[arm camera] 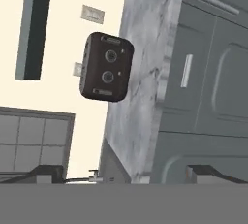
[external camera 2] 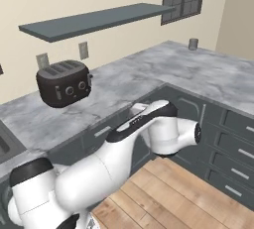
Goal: Take a straw from the drawer in front and place it inside the glass cup on the dining counter.
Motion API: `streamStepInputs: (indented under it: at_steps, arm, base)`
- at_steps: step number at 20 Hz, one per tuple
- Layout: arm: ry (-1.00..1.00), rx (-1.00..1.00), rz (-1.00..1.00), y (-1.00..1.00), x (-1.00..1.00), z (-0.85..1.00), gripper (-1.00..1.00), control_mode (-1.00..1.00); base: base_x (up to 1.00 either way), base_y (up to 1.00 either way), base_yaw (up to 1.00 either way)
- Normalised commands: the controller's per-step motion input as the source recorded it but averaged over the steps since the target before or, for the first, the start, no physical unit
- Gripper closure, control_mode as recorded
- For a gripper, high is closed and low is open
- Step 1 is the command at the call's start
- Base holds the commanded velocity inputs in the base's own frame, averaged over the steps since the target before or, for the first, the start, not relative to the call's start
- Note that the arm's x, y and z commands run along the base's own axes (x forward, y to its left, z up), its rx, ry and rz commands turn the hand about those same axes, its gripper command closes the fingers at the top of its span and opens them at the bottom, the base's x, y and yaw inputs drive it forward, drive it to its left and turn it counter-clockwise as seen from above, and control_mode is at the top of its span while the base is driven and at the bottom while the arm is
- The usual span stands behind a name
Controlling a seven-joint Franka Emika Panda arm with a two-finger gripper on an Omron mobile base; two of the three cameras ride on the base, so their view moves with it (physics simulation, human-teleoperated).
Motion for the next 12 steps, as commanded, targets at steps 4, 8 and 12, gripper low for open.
streamStepInputs:
  at_steps: [4, 8, 12]
  arm:
    - [0.03, 0.22, 0.0, -0.01, 0.0, -0.63, -1.0, -1.0]
    - [0.05, 0.16, 0.0, 0.0, 0.05, -0.63, -1.0, -1.0]
    - [0.05, 0.1, 0.0, 0.13, 0.1, -0.55, -1.0, -1.0]
  base:
    - [0.0, 0.0, 0.0]
    - [0.0, 0.0, 0.0]
    - [0.0, 0.0, 0.0]
